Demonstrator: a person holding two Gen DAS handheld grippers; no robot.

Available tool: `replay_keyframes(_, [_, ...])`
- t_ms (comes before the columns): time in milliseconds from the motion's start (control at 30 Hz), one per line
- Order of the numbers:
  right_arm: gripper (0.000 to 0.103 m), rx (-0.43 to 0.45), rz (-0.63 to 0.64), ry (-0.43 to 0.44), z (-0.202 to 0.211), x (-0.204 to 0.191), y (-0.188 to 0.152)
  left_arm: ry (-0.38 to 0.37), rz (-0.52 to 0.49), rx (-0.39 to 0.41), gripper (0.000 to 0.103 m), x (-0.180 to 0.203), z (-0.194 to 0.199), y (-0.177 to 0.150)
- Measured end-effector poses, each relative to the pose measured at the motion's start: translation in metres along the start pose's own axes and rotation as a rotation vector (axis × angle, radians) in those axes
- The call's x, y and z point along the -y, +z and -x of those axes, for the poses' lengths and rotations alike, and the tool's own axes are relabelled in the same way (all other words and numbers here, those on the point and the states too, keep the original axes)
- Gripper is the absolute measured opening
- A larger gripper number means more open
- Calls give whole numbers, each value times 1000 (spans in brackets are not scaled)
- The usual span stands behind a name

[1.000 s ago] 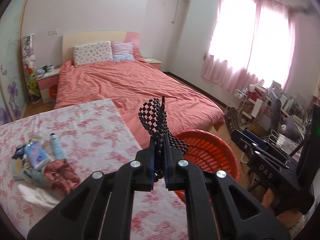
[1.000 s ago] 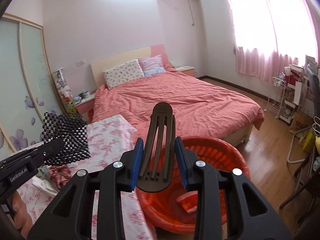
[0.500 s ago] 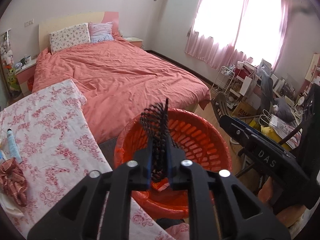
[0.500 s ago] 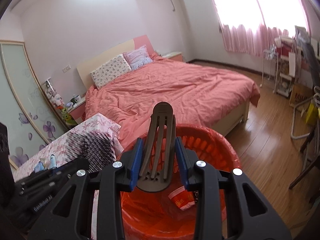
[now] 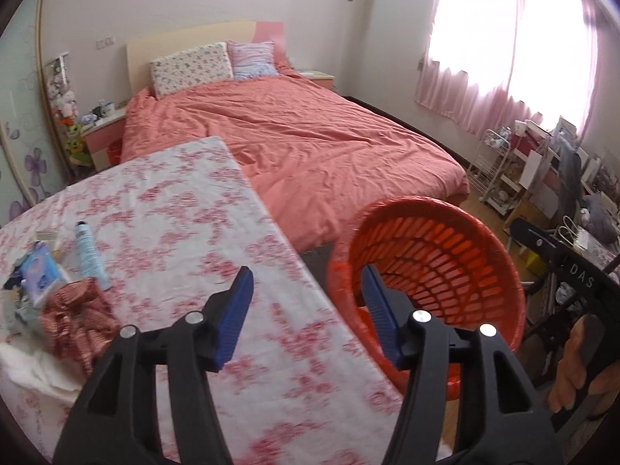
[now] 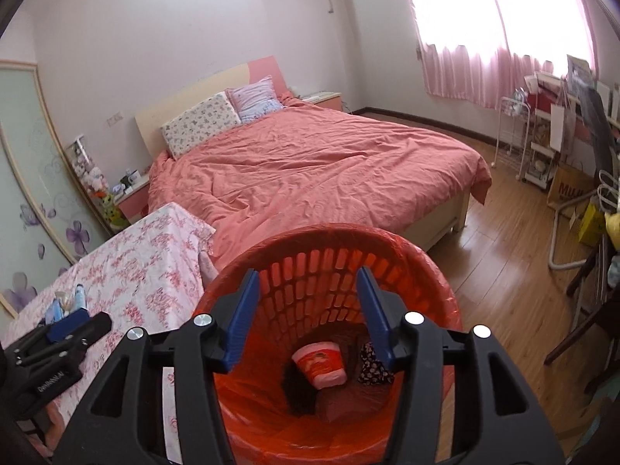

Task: Collect trash
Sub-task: 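Move both open tools back over the remaining items on the table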

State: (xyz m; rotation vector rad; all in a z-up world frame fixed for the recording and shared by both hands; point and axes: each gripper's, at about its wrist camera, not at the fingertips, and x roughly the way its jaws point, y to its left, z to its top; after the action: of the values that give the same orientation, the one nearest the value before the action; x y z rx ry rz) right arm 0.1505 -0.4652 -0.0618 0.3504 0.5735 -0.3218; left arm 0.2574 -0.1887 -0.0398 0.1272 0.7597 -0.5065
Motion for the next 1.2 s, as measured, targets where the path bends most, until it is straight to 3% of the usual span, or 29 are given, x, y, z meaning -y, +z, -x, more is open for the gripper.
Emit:
replay_keyframes(333, [56,-7,134,62,13,-67,-10,151,114,66,65,-93,65,-24])
replay_keyframes(667, [58,-76,270,188,7,-151,-45,346,237,82,72,-181,115,-66])
replay_keyframes(833, [61,-97,337,225,4,-183,-63,343,313,24,72,-209,101,-83])
replay_keyframes(933, [61,-113,365,241,2,-196,-71,300,362,-14,69,-218,86,-90])
replay_keyframes(1100, [61,-141,371,265,-5,-213,-81,222,407,-21,41,-224,75,-101])
replay_keyframes(1200, [61,-163,371,296,-9,-225,-88,226,404,-18,35,-228,79,-105])
